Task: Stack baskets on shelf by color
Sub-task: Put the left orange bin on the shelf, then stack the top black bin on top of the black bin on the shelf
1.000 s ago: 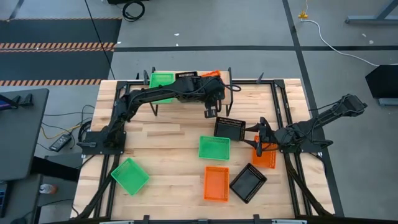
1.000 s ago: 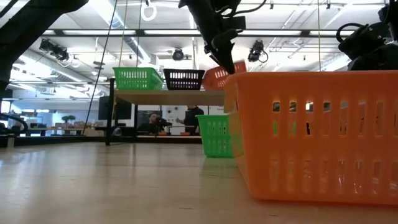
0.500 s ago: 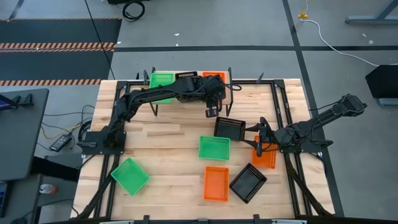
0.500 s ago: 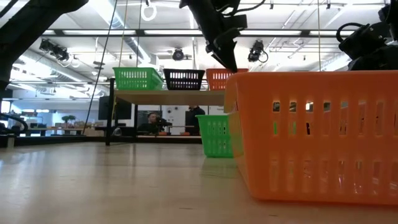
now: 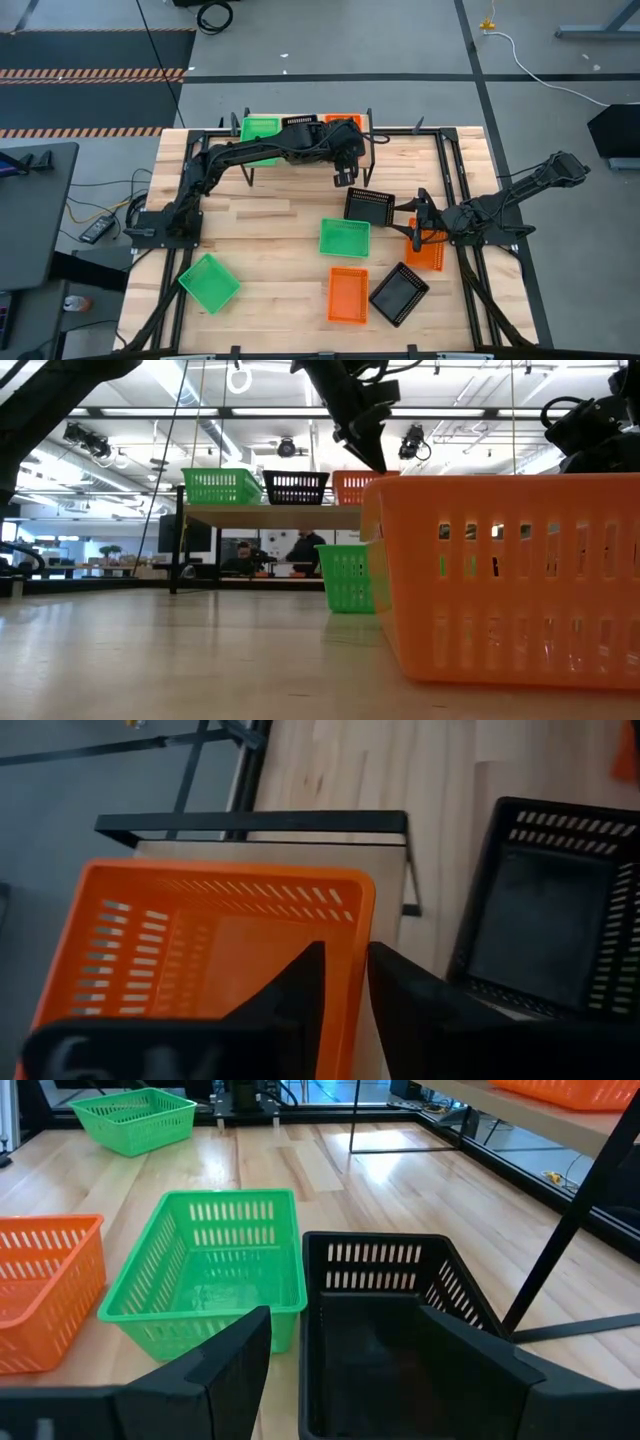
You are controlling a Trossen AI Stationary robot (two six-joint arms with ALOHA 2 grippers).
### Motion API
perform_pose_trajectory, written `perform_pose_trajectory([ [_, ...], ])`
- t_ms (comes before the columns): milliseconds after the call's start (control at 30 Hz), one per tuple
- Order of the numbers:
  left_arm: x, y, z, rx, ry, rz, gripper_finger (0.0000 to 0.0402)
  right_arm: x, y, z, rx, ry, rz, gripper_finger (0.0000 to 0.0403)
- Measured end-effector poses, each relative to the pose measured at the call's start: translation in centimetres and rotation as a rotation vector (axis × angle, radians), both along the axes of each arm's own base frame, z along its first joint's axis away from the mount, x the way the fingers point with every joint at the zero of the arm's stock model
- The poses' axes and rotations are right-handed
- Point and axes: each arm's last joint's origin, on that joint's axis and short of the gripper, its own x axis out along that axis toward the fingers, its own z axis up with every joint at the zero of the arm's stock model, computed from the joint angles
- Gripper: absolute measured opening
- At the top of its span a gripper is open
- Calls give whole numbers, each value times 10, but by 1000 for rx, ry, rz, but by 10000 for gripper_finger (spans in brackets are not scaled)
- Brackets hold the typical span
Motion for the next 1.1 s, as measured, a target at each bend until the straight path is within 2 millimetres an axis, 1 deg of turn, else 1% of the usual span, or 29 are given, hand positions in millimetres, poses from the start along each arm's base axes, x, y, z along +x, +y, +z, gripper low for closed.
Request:
perform_pose_trajectory([
  [200,2,0,2,22,-23,13,81,0,0,0,-8,2,2,256],
  [400,6,-14,3,25,-39,-17,83,0,0,0,-18,5,5,256],
  [533,7,-32,7,26,-46,-55,86,0,0,0,-20,8,5,256],
  [667,6,-56,11,14,-31,-97,84,0,0,-1,-21,12,6,256],
  [800,-2,-80,1,-38,95,-118,81,0,0,-1,-20,13,5,256],
  [933,-11,-97,-15,-117,242,-61,85,0,0,-1,-17,11,4,256],
  [1000,-15,-102,-16,-149,270,-52,86,0,0,-1,1,5,-1,256],
  [1100,-14,-113,-15,-204,259,-91,83,0,0,-1,19,-1,-6,256],
])
